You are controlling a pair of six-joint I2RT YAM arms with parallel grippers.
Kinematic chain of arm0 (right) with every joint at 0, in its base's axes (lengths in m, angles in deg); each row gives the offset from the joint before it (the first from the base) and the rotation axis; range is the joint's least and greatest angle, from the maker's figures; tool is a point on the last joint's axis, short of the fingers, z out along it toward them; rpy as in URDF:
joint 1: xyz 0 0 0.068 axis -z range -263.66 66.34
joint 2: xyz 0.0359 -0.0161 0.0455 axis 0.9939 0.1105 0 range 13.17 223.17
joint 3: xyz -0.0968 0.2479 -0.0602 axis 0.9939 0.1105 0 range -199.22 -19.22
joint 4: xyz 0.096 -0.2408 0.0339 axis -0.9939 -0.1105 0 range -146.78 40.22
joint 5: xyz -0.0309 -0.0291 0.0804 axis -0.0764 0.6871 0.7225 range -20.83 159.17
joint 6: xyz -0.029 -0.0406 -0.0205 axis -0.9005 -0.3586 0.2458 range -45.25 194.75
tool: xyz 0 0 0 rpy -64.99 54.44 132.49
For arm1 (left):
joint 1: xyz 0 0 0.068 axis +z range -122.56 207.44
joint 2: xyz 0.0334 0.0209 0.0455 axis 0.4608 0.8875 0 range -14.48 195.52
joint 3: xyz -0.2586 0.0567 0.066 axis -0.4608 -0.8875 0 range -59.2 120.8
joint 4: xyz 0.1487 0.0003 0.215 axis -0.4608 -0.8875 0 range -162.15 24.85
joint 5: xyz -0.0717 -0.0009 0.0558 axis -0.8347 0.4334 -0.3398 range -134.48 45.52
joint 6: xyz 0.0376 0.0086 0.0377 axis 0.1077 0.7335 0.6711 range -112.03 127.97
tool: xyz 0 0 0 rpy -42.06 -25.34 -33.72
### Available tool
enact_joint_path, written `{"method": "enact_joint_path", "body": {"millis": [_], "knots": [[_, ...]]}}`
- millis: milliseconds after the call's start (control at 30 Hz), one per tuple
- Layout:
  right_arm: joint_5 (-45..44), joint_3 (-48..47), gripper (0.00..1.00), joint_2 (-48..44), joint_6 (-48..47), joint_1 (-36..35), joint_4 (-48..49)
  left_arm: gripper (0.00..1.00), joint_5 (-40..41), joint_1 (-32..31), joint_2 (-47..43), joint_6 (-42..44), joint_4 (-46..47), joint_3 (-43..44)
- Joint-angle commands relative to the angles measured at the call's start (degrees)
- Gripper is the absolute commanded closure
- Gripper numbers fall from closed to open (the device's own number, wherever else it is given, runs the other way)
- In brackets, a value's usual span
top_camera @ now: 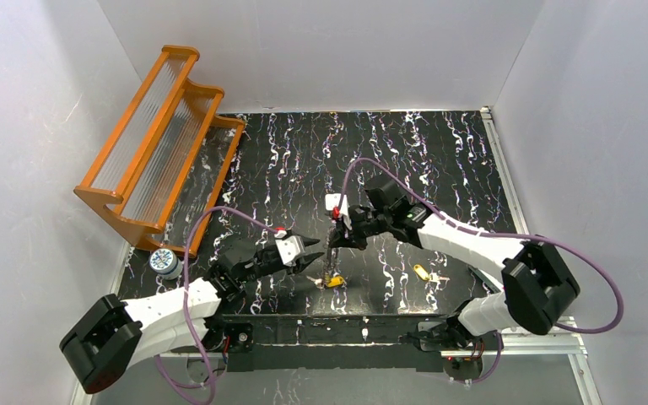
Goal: Put the keys on the keyring
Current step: Adjust the keyring, then move the key to the center of the board.
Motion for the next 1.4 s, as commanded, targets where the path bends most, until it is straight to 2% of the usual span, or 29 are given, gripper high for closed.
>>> {"method": "enact_joint_path", "body": {"millis": [0, 300, 600, 1067, 1367], "knots": [[0.4, -4.5, 0.99, 2.8, -3.6, -0.1, -6.1, 0.7, 0.6, -0.1, 3.1, 2.0, -3.7, 2.8], [2.0, -5.1, 0.99, 4.4, -3.9, -0.1, -4.9, 0.82, -0.4, -0.1, 8.2, 3.0, -4.5, 5.4], [3.1, -4.0, 0.99, 3.2, -4.2, -0.1, -3.9, 0.86, -1.7, -0.1, 10.7, 3.1, -4.5, 7.4], [3.3, -2.9, 0.99, 2.0, -7.8, -0.2, -3.9, 0.74, -1.3, -0.2, 8.9, 2.7, -4.5, 6.9], [0.2, -0.9, 0.99, 0.2, -7.2, -0.1, 0.0, 0.75, 1.3, -0.1, 2.9, 4.7, -7.6, 5.2]]}}
